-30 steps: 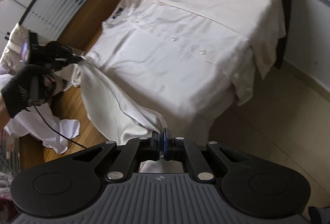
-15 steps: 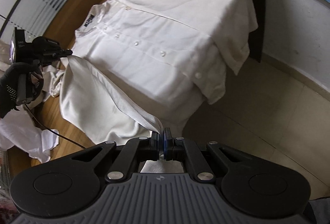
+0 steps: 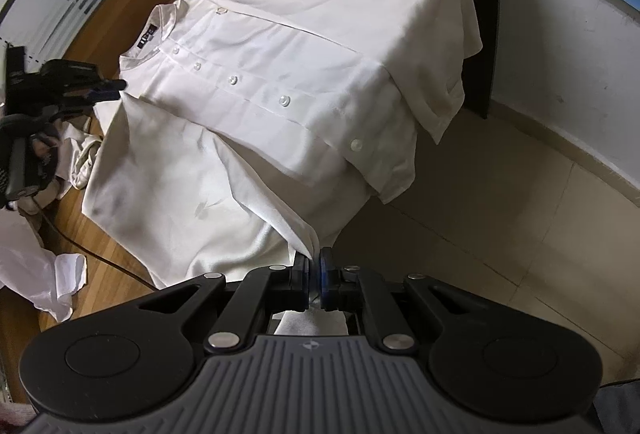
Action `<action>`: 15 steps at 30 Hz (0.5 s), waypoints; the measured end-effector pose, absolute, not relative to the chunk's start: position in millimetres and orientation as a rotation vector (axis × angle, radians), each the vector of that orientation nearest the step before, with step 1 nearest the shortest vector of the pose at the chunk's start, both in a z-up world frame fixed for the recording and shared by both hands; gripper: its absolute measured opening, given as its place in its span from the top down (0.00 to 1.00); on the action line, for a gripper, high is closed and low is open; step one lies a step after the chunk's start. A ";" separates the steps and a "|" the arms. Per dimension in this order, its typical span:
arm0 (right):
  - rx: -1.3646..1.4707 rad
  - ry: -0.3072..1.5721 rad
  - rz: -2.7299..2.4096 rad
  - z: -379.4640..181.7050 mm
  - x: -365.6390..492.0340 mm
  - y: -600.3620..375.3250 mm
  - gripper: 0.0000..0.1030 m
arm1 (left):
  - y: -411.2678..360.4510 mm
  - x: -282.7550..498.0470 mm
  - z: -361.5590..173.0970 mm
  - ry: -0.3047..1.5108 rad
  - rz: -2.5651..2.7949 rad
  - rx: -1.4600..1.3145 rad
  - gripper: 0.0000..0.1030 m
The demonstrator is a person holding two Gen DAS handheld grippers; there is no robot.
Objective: Fold clothes
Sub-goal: 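Open the right tool and release the folded sleeve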
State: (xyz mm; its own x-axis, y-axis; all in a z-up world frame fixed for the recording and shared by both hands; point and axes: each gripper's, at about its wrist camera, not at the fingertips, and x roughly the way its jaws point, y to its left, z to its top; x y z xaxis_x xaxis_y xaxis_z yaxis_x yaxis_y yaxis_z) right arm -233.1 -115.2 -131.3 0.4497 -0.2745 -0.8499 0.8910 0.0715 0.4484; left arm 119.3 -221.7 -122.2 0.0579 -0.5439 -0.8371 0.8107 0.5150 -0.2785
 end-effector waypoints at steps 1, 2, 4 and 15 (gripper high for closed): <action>1.182 0.664 -0.980 -132.1 -234.1 -115.9 0.92 | -216.4 121.6 -118.5 1.097 -1.062 0.284 0.74; 1.182 0.667 -0.981 -132.8 -235.1 -116.6 0.92 | -211.0 123.9 -114.7 1.095 -1.075 0.271 0.72; 1.183 0.670 -0.983 -133.9 -236.5 -117.6 0.92 | -195.2 132.4 -108.4 1.086 -1.076 0.250 0.70; 1.137 0.723 -0.974 -133.7 -229.5 -127.9 0.92 | -130.8 181.5 -123.4 1.112 -0.962 0.212 0.69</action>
